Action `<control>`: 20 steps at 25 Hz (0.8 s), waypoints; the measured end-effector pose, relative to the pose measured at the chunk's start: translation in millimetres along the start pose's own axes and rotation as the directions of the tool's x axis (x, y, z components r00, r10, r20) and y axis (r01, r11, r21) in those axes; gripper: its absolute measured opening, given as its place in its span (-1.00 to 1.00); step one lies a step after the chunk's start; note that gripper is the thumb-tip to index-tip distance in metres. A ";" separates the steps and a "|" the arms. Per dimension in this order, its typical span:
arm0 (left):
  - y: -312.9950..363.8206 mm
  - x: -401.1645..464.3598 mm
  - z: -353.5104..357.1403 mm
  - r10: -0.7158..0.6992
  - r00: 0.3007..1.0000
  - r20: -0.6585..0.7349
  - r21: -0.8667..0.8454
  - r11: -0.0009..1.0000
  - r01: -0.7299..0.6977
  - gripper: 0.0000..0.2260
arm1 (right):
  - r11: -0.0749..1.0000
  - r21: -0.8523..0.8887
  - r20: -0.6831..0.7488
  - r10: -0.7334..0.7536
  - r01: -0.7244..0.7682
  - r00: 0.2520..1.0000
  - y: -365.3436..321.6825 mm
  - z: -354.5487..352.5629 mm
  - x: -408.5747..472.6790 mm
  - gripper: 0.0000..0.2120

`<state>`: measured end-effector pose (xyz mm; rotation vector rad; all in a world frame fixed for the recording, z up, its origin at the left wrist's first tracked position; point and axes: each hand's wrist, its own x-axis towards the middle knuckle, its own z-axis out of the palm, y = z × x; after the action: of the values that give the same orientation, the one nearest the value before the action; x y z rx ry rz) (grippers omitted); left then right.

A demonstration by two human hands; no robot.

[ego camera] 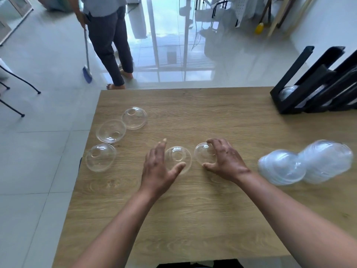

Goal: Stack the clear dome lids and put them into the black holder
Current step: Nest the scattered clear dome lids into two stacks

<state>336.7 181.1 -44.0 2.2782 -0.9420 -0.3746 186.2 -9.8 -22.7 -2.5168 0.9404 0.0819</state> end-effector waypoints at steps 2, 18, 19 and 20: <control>12.3 -1.0 13.0 0.061 0.991 0.121 0.201 0.976 -0.084 -0.09 | 0.999 0.039 0.011 -0.006 0.005 1.000 5.7 -8.5 -9.7 -0.20; 250.3 -22.8 143.1 0.330 0.941 0.072 -0.086 0.942 -0.323 -0.16 | 0.952 0.287 -0.415 0.226 -0.109 0.881 204.0 -196.1 -119.5 -0.14; 257.7 -22.6 154.2 0.329 0.938 0.112 -0.028 0.944 -0.328 -0.16 | 0.947 0.289 -0.423 0.257 -0.139 0.869 217.5 -198.5 -124.9 -0.12; 261.0 -23.2 163.9 0.306 0.939 0.158 0.024 0.949 -0.314 -0.17 | 0.945 0.289 -0.435 0.272 -0.153 0.858 228.7 -199.3 -129.3 -0.12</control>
<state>104.4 -17.2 2.9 2.1179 -1.3798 -0.3936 -77.9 -169.3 93.6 -2.2258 1.3267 -0.5722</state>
